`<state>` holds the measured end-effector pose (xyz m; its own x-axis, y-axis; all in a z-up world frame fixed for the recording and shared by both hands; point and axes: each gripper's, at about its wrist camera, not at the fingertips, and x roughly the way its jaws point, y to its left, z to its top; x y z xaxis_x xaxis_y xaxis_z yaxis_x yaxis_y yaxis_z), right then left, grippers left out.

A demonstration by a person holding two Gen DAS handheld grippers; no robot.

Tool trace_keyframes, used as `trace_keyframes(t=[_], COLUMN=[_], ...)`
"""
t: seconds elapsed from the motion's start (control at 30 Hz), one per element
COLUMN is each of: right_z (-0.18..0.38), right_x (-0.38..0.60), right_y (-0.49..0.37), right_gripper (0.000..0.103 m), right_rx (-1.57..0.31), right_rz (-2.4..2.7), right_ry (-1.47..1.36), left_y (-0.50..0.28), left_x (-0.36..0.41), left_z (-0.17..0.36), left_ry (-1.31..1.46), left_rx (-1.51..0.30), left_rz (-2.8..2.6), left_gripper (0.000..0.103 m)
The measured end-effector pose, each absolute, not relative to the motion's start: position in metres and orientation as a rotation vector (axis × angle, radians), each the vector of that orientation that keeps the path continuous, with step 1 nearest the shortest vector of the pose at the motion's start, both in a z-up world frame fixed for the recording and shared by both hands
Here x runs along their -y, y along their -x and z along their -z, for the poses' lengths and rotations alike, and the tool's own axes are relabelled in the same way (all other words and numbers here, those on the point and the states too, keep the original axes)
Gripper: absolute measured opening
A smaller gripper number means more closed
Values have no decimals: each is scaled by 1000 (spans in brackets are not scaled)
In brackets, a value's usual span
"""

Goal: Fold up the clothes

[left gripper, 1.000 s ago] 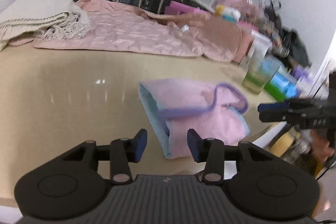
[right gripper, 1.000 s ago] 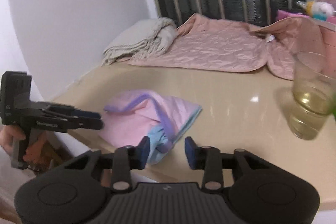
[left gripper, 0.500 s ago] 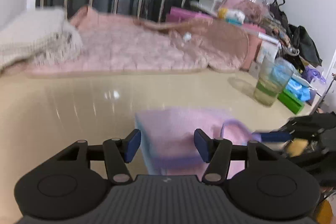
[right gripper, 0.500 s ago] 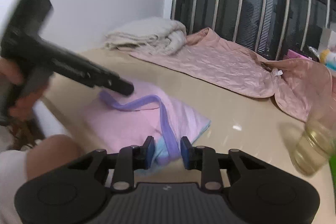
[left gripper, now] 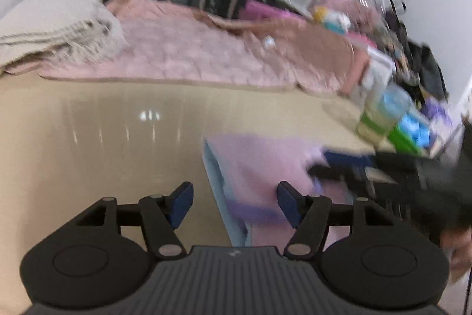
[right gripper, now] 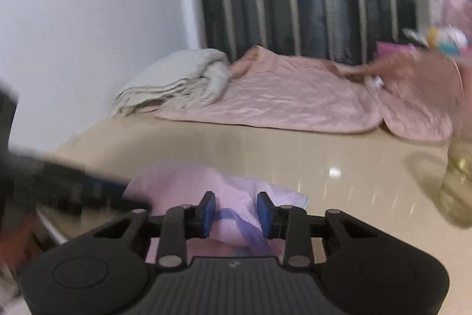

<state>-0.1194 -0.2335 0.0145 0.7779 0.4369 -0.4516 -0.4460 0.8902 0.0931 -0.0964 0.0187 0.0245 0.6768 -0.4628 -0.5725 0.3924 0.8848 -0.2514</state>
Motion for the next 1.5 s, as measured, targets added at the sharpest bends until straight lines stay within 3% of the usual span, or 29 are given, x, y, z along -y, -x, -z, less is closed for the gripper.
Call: trace_keyframes(t=[0.03, 0.1, 0.17, 0.27, 0.47, 0.67, 0.73, 0.8, 0.87, 1.03, 1.13, 1.17, 1.23, 1.33, 1.5], right_z=[-14, -12, -10, -11, -36, -3, -2, -4, -8, -18, -17, -15, -10, -1, -6], right_x=[234, 236, 236, 239, 258, 215, 224, 234, 243, 250, 236, 229, 221, 215, 232], right_y=[129, 145, 157, 161, 140, 142, 160, 172, 179, 181, 155, 143, 126, 107, 119], right_gripper=[32, 46, 52, 51, 51, 50, 58, 72, 72, 69, 43, 25, 23, 21, 28], right_rx=[-461, -435, -423, -418, -398, -413, -402, -400, -392, -334, -357, -386, -442, -521, -485], right_rz=[-501, -524, -511, -457, -505, -416, -444, -443, -421, -453, -478, -444, -406, -386, -353], right_ry=[52, 130, 206, 222, -129, 272, 306, 291, 248, 76, 54, 59, 62, 57, -27], left_y=[96, 90, 83, 85, 103, 104, 102, 101, 103, 114, 109, 105, 97, 97, 102], left_x=[-19, -11, 5, 19, 9, -8, -7, -4, -6, -18, -4, -4, -2, -8, -17], left_z=[-29, -32, -29, -18, -6, -7, -6, -5, -12, -36, -28, -22, -10, -8, -17], left_ry=[125, 124, 68, 1, 7, 27, 26, 18, 33, 164, 118, 120, 125, 134, 154], left_rx=[-648, -618, -630, -644, -658, -669, -674, -674, -648, -533, -578, -610, -675, -686, -649], left_rz=[466, 444, 432, 425, 432, 383, 384, 384, 390, 490, 511, 491, 452, 416, 395], left_gripper=[64, 64, 64, 64, 70, 71, 72, 72, 72, 72, 70, 68, 61, 61, 62])
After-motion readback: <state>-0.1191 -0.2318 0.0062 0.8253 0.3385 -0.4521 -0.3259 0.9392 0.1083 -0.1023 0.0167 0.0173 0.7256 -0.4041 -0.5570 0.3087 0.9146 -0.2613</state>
